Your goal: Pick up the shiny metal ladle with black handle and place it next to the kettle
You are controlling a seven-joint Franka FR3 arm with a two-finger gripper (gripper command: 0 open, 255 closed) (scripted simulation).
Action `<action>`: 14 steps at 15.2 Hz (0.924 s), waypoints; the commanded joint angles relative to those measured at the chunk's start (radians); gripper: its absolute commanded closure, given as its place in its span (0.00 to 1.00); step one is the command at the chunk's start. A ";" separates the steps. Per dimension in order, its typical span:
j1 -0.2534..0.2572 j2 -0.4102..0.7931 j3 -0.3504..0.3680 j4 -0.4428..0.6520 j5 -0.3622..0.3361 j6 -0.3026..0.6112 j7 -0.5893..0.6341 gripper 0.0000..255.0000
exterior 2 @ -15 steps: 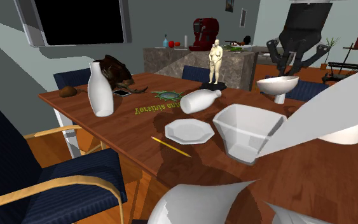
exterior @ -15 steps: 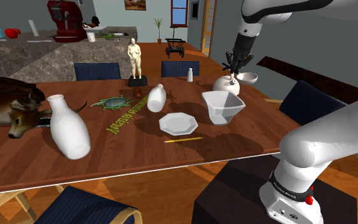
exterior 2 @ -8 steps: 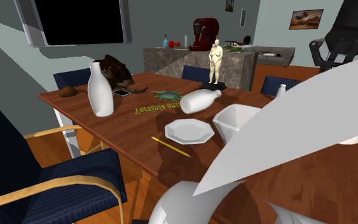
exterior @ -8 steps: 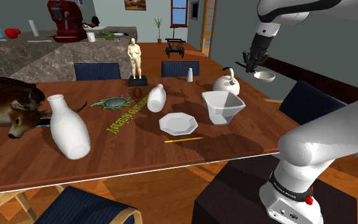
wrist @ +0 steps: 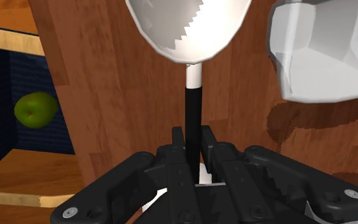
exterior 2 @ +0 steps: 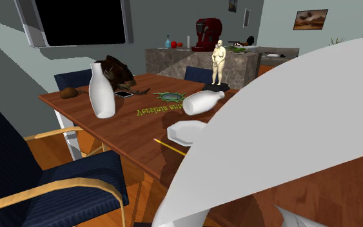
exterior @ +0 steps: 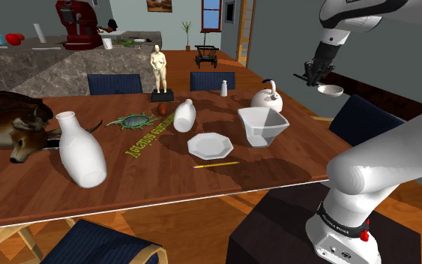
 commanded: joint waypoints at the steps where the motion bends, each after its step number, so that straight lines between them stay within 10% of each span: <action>1: -0.003 0.000 -0.007 -0.024 -0.003 0.024 -0.007 1.00; 14: -0.009 0.011 -0.029 -0.189 -0.011 0.199 -0.020 1.00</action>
